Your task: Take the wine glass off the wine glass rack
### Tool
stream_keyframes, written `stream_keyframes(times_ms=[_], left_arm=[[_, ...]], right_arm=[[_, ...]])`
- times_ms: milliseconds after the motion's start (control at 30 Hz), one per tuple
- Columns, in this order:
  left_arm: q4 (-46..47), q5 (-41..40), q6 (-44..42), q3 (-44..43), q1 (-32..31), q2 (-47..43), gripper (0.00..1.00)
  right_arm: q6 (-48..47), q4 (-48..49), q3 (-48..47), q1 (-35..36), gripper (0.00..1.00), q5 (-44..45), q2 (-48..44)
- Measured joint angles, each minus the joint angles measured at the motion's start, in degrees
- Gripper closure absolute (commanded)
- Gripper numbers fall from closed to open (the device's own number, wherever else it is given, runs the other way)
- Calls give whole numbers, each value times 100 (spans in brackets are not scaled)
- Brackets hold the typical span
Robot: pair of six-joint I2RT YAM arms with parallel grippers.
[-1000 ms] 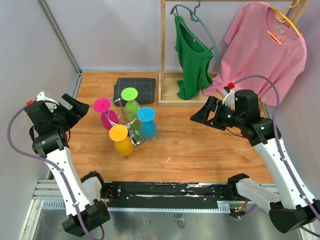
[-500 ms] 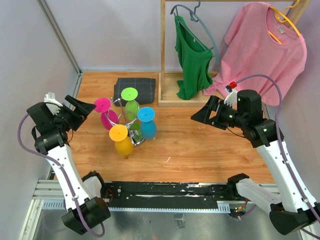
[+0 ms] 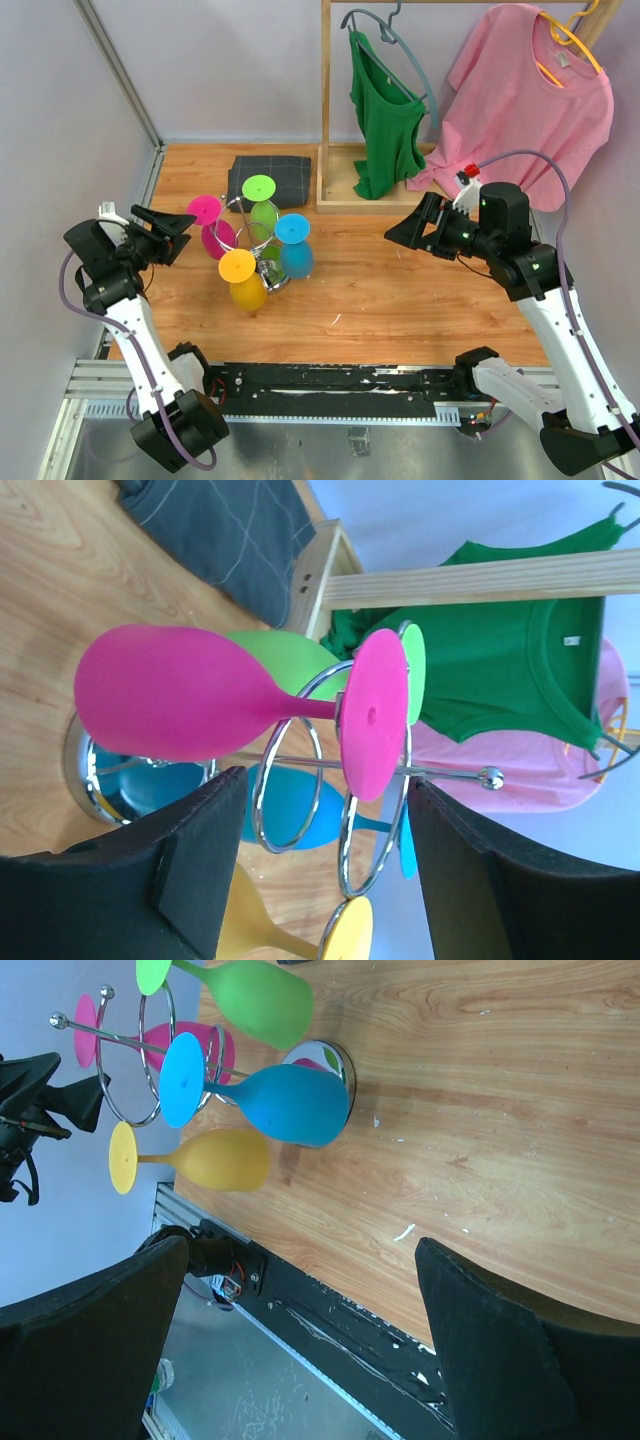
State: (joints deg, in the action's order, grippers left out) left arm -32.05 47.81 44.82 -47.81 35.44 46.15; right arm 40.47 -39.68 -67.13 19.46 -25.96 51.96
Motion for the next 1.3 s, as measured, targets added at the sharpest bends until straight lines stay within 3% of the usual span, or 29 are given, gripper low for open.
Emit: stream_keyframes(times_ms=[300, 600, 900, 1300], left_arm=[[811, 352, 667, 249, 125, -79, 44], [1121, 511, 890, 402, 125, -85, 50], [1399, 636, 1064, 540, 125, -90, 64], [1672, 721, 1119, 551, 125, 85, 68]], right_arm=[[-2, 26, 11, -2, 2, 55, -2], [-2, 87, 101, -2, 1, 63, -33], [-11, 142, 103, -2, 1, 63, -31], [-46, 214, 103, -2, 2, 66, -11]])
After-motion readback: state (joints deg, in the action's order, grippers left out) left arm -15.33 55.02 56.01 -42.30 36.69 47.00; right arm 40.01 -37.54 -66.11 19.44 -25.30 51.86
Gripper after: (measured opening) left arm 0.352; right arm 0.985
